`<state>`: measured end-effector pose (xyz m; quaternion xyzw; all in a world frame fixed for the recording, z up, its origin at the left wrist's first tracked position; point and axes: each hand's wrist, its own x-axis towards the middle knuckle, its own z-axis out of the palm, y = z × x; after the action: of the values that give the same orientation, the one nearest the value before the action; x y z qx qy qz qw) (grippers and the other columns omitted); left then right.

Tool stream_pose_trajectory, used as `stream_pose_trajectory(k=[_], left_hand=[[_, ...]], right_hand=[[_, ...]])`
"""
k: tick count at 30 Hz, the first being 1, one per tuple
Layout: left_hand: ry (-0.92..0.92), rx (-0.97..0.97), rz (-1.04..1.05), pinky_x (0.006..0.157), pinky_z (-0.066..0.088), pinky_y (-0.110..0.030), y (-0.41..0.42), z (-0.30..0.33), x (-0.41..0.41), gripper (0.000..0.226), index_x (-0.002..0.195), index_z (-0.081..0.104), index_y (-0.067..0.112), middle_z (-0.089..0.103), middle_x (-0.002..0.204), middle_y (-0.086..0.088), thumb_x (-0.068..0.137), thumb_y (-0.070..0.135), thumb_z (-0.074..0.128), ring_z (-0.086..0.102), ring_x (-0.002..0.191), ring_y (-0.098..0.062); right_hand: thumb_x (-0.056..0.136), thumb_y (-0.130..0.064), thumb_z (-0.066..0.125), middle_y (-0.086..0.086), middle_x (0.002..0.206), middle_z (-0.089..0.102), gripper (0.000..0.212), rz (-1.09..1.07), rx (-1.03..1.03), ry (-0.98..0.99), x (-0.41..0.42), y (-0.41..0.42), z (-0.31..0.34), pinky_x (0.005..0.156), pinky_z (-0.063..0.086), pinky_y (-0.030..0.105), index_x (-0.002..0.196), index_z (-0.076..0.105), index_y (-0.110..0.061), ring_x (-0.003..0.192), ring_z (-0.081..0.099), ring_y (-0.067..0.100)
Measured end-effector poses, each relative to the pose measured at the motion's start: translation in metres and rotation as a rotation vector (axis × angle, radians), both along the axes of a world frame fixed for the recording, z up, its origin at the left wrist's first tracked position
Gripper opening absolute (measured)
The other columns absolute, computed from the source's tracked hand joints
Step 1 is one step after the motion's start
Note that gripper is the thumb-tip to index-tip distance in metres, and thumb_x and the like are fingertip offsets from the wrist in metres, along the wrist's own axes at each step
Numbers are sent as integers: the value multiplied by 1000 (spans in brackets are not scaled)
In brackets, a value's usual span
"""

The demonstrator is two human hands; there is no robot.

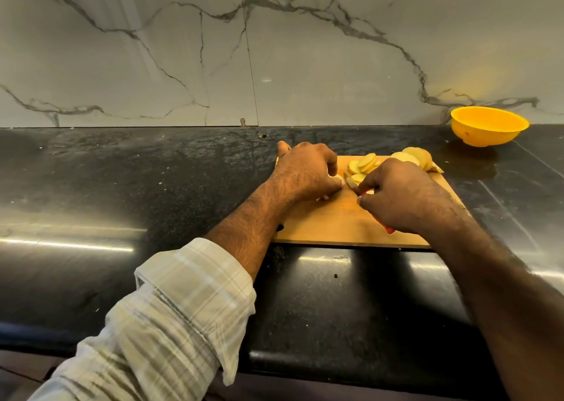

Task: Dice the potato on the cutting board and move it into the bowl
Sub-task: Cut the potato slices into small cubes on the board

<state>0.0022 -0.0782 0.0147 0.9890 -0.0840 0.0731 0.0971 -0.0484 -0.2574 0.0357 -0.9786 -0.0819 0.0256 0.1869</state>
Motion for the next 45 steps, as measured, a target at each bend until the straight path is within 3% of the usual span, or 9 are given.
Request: stream_pose_trajectory(k=[4, 10, 13, 19, 27, 31, 36, 41, 45], left_hand=[[-2, -26, -14, 112, 28, -54, 3, 0, 1, 21, 106, 70, 35, 67, 104, 16, 91, 49, 75, 60, 110, -10], [-35, 59, -43, 111, 28, -53, 3, 0, 2, 19, 112, 63, 35, 66, 115, 13, 95, 35, 72, 57, 113, -11], [-9, -3, -19, 112, 28, -54, 12, -3, 7, 19, 110, 64, 35, 65, 114, 14, 95, 24, 70, 57, 114, -10], [3, -124, -28, 104, 30, -49, 13, -11, 12, 27, 110, 71, 35, 70, 112, 17, 91, 54, 75, 59, 110, -8], [42, -182, -68, 113, 33, -56, 12, -8, 15, 12, 102, 78, 34, 72, 103, 18, 91, 38, 80, 63, 107, -7], [68, -135, -122, 111, 38, -58, 13, -7, 14, 11, 105, 81, 37, 70, 111, 17, 95, 33, 76, 60, 112, -11], [67, -45, -164, 115, 39, -55, 11, -1, 13, 17, 112, 80, 35, 70, 124, 14, 98, 32, 73, 56, 124, -15], [76, -46, -181, 109, 47, -54, 12, -3, 14, 18, 114, 80, 32, 69, 120, 11, 98, 31, 73, 57, 118, -15], [63, -50, -165, 113, 37, -58, 12, -5, 14, 17, 112, 80, 34, 69, 124, 13, 98, 33, 72, 55, 127, -16]], right_hand=[[94, -31, 73, 2, 121, 70, 39, -12, -46, 7, 2, 4, -2, 79, 65, 39, 133, 71, -28, 92, 66, 19], [92, -35, 72, 2, 118, 67, 44, -28, -99, 4, 2, 8, -3, 77, 65, 40, 135, 67, -28, 90, 66, 20], [92, -33, 72, 3, 120, 68, 44, -23, -108, 11, -1, 11, -2, 82, 65, 41, 135, 67, -27, 96, 66, 21], [93, -33, 71, 5, 123, 67, 43, -22, -102, -28, -5, 10, 0, 84, 64, 42, 135, 67, -28, 100, 65, 23], [95, -34, 69, 3, 124, 68, 42, 6, -125, -53, -4, 16, -5, 80, 62, 36, 136, 66, -28, 99, 64, 21], [97, -30, 67, 5, 123, 66, 39, 18, -177, -83, -4, 23, -8, 74, 54, 33, 135, 65, -26, 98, 58, 20], [98, -30, 67, 8, 128, 63, 43, 18, -232, -75, -4, 31, -6, 82, 56, 36, 140, 60, -23, 107, 59, 23], [99, -30, 67, 8, 126, 63, 41, 39, -265, -99, -2, 33, -3, 80, 55, 36, 138, 60, -21, 98, 54, 21], [97, -26, 70, 7, 127, 62, 42, 66, -272, -58, -5, 31, 1, 88, 58, 38, 137, 59, -20, 106, 59, 23]])
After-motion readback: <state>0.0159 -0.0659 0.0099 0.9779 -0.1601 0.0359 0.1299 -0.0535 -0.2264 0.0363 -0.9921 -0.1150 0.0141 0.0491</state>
